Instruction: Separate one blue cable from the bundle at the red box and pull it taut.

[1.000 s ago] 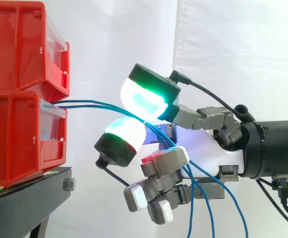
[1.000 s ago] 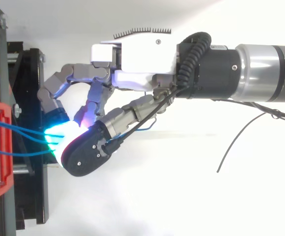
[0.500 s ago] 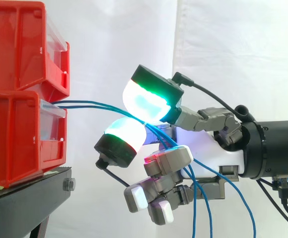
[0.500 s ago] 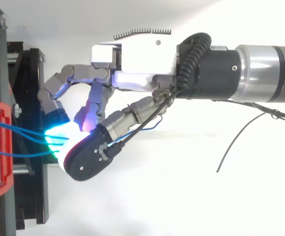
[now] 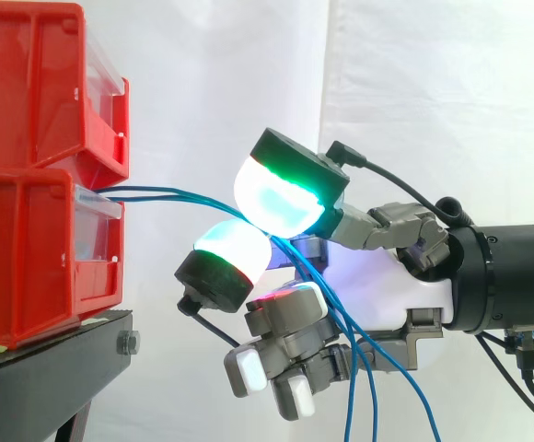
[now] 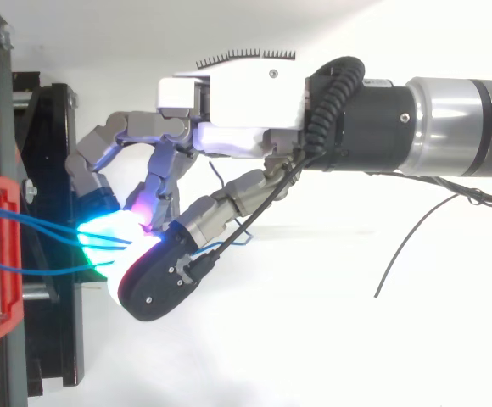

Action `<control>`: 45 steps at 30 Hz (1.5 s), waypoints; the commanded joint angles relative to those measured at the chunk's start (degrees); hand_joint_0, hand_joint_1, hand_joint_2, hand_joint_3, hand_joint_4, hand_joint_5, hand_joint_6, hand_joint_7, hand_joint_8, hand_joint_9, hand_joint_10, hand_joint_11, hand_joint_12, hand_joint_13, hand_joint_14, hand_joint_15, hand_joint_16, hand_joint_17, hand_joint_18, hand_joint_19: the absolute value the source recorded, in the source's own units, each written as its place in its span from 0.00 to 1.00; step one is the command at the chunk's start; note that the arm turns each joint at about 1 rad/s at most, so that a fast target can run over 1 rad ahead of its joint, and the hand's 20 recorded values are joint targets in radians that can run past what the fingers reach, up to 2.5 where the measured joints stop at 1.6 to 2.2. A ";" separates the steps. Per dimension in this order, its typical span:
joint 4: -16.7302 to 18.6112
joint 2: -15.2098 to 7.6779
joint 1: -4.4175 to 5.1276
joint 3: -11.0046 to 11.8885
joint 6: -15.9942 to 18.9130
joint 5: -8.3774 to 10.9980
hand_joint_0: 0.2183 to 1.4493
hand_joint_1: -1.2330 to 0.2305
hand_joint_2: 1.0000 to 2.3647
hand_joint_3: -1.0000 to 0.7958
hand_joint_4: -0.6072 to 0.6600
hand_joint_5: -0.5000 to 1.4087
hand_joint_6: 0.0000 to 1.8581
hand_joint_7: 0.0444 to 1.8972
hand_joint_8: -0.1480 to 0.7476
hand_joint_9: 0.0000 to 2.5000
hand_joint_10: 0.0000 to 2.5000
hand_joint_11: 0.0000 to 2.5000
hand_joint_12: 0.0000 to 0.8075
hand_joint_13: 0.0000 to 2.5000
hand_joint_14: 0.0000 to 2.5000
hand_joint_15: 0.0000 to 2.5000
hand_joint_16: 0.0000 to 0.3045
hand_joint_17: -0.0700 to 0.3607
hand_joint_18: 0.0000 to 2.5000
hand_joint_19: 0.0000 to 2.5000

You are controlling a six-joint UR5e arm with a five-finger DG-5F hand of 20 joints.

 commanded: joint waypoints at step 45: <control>-0.26 0.01 -0.46 0.52 0.18 -0.35 0.37 0.27 0.00 0.28 0.49 0.18 0.46 0.63 0.51 0.48 0.01 0.50 0.47 0.31 0.01 0.25 0.16 0.41 0.34 0.35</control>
